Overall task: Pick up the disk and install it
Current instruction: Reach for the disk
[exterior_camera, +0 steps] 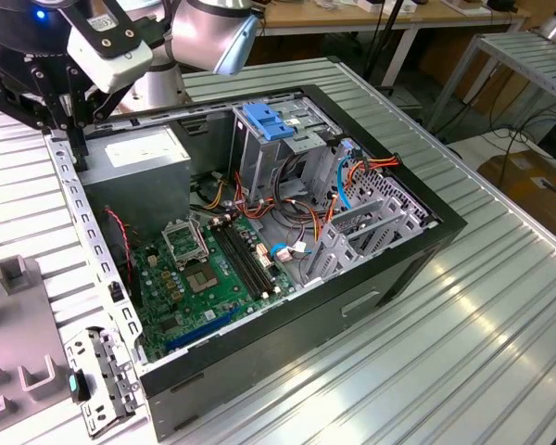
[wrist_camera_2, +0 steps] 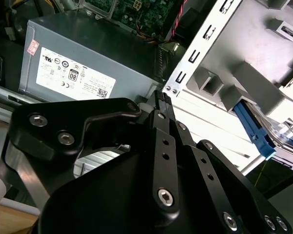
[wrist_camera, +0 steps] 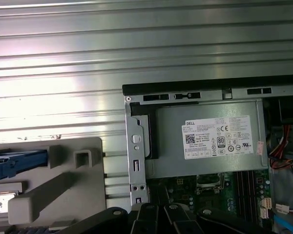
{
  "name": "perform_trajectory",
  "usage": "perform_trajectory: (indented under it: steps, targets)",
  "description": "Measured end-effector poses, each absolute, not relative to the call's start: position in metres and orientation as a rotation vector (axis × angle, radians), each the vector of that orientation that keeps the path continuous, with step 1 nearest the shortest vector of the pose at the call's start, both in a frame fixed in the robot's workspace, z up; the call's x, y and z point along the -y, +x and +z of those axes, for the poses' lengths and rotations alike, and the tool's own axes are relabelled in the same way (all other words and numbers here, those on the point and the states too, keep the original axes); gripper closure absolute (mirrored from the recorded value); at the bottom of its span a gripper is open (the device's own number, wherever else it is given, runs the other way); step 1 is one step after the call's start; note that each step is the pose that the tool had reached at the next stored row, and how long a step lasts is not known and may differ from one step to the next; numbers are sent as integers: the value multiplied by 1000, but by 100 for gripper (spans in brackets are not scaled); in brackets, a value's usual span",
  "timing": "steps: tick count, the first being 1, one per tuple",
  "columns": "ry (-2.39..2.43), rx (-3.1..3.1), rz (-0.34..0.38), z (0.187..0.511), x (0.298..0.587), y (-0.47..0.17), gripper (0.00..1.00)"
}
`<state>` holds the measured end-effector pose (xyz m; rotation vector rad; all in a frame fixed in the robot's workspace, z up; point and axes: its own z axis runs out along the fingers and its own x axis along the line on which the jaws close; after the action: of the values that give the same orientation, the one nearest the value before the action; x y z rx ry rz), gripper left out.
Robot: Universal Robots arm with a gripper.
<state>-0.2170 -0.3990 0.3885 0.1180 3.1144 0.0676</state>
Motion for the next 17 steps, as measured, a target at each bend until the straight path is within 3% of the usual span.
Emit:
perform_trajectory:
  steps: [17]
  targets:
    - [118, -3117, 68, 386, 399, -235, 89]
